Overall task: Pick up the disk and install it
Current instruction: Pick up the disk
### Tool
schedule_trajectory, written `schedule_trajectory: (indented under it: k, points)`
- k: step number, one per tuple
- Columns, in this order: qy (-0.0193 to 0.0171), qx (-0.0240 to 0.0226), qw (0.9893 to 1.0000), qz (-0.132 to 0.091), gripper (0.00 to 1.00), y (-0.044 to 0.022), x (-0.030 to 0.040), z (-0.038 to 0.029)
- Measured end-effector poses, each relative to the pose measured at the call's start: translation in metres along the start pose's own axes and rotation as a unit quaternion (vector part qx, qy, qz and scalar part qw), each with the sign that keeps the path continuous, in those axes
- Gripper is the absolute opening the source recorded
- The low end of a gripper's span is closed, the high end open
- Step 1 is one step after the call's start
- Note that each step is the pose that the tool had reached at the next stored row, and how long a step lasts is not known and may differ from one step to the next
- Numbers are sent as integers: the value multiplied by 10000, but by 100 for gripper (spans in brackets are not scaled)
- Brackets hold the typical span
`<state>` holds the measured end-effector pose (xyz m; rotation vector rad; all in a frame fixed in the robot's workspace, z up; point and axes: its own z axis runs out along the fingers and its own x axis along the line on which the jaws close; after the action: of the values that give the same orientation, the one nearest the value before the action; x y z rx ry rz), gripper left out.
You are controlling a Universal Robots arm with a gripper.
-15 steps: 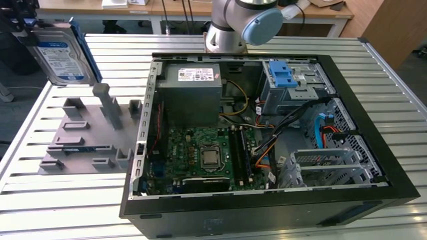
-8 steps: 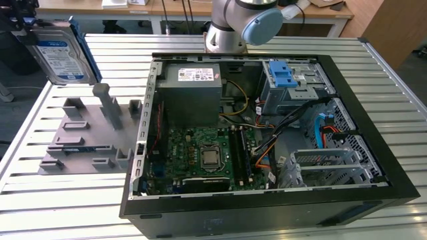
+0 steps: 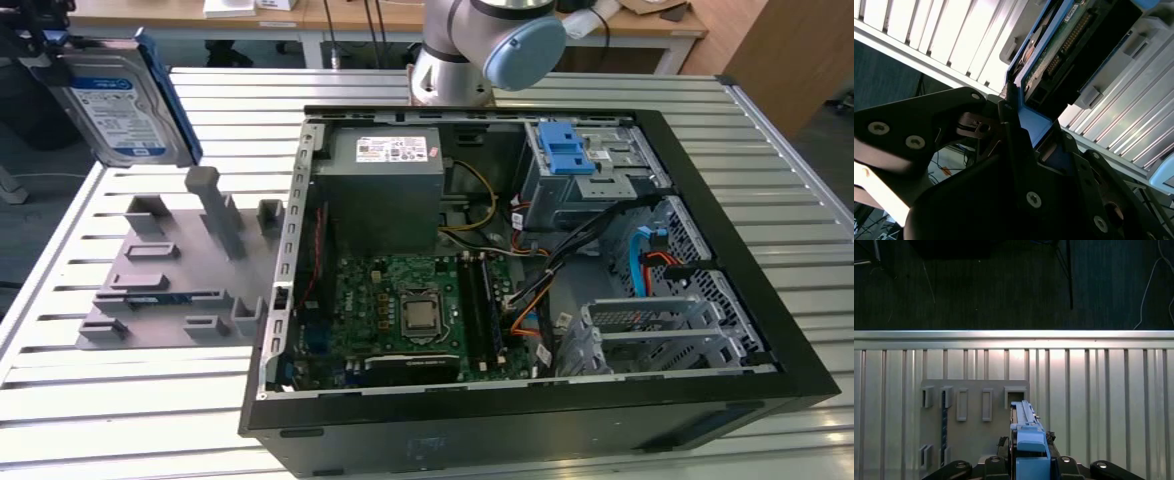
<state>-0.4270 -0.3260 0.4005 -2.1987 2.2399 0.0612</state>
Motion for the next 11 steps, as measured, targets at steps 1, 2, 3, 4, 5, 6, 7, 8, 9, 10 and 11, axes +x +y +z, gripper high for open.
schedule_trajectory:
  k: [1, 2, 3, 4, 5, 6, 7, 8, 9, 10, 11]
  points:
    - [0, 0, 10000, 0, 36, 0, 0, -7]
    - [0, 0, 10000, 0, 36, 0, 0, -14]
    - [0, 0, 10000, 0, 36, 1, -1, -23]
    - [0, 0, 10000, 0, 36, 1, -1, -33]
    - [0, 0, 10000, 0, 36, 1, -1, -43]
    - [0, -1, 10000, 0, 36, 1, -2, -55]
    - [0, -1, 10000, 0, 36, 2, -2, -68]
    - [0, 0, 10000, 0, 36, 2, -2, -82]
    - [0, 0, 10000, 0, 36, 3, -3, -97]
    - [0, 0, 10000, 0, 36, 3, -3, -114]
    - [0, 0, 10000, 0, 36, 4, -4, -130]
